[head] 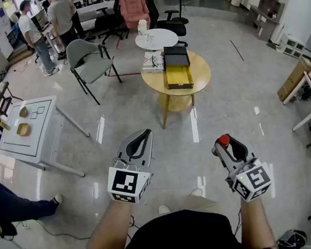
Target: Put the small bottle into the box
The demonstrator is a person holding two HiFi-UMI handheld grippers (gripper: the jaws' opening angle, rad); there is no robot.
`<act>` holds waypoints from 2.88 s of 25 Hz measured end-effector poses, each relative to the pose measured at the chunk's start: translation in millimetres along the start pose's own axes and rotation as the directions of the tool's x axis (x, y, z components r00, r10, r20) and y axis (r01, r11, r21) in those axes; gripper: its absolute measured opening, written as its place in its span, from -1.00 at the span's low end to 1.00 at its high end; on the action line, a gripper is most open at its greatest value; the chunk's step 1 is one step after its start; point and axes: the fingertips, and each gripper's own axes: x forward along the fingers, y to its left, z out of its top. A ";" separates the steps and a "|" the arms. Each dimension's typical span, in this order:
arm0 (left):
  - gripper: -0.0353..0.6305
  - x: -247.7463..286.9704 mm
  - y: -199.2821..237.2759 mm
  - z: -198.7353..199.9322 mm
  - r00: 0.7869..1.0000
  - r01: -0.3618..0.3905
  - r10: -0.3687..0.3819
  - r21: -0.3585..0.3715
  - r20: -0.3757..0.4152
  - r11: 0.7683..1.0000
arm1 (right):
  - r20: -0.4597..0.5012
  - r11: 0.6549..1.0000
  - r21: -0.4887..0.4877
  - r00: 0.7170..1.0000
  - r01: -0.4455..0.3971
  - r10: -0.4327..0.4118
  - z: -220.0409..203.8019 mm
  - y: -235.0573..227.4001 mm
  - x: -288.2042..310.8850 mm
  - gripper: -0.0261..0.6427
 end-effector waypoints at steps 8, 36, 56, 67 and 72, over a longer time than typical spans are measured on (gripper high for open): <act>-0.84 16.2 3.9 -9.2 1.000 -0.009 0.009 -0.006 -0.029 1.000 | 0.003 0.999 0.027 1.000 -0.031 0.031 -1.3 -14.3 9.5 -0.46; -0.85 172.7 16.3 -43.0 0.991 -0.012 0.006 -0.039 -0.130 0.999 | -0.032 0.989 0.074 0.991 -0.131 0.133 -8.1 -142.3 104.3 -0.46; -0.85 266.1 1.6 -0.5 0.992 -0.092 0.092 0.009 -0.091 0.996 | 0.015 0.981 0.095 0.985 -0.170 0.170 -7.5 -259.6 120.2 -0.46; -0.85 261.4 9.9 -12.1 0.983 -0.147 0.144 -0.018 -0.111 0.989 | 0.018 0.974 0.098 0.979 -0.204 0.203 -8.1 -267.3 130.6 -0.46; -0.85 264.3 14.6 -6.2 0.986 -0.139 0.138 -0.002 -0.095 0.990 | 0.023 0.976 0.099 0.981 -0.194 0.193 -6.0 -267.8 138.1 -0.46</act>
